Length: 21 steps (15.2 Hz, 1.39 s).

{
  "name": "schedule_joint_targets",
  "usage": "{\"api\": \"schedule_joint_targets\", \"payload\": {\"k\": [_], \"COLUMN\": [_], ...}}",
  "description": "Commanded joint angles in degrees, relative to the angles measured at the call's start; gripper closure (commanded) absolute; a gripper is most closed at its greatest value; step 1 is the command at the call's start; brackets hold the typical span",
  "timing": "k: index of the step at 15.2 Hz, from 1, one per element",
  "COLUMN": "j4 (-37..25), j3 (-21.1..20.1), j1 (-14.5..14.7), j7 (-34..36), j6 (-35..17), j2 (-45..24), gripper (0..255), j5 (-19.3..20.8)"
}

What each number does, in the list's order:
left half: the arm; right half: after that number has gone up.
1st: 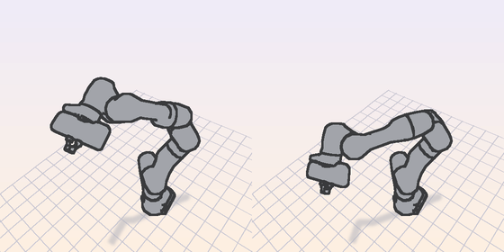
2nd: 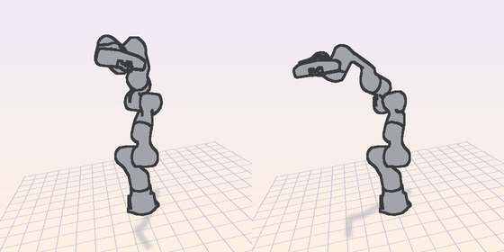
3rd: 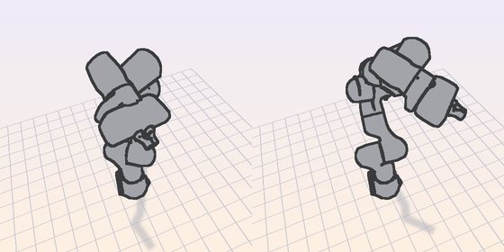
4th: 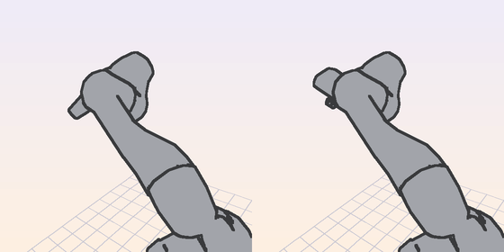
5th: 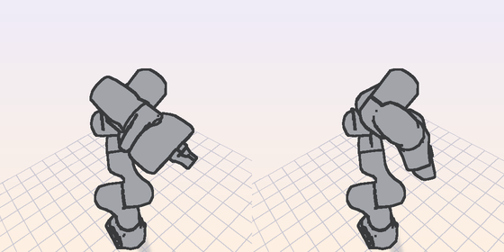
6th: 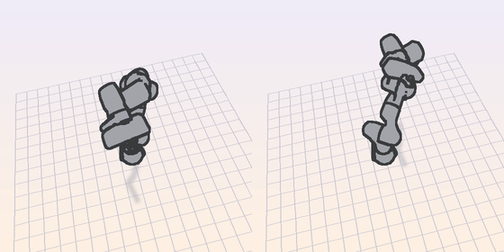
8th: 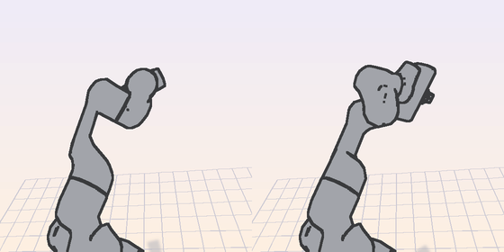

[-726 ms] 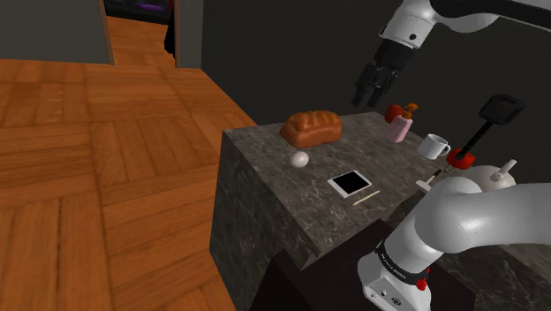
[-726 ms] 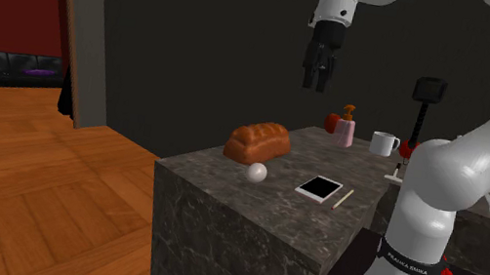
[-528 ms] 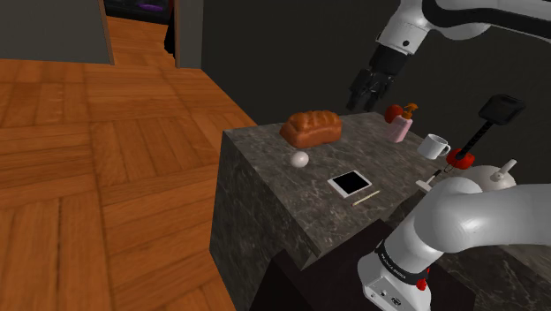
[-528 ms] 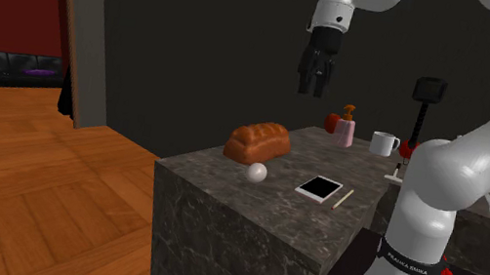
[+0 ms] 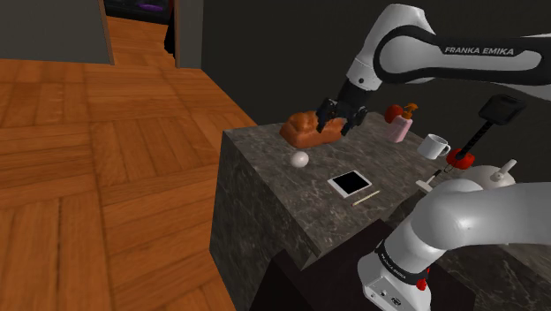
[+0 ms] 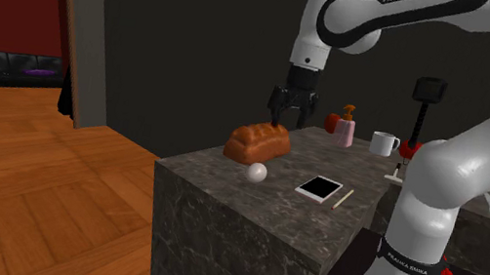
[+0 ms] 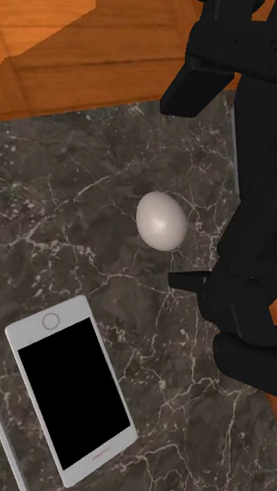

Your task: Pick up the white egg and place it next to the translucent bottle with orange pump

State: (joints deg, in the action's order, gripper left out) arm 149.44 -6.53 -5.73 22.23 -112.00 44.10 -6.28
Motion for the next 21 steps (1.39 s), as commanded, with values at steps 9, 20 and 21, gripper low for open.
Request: {"api": "schedule_joint_targets", "payload": {"k": [9, 20, 21], "j4": [6.01, 7.13, 7.13], "j3": [-15.05, -19.83, -19.83], "j1": [-10.26, -15.88, -15.87], "j7": [29.04, 37.03, 37.03], "j6": [-26.14, -37.37, -37.37], "j2": [-16.19, -26.23, -26.22], "gripper": [0, 0, 0], "j5": [2.22, 7.64, 7.63]}}
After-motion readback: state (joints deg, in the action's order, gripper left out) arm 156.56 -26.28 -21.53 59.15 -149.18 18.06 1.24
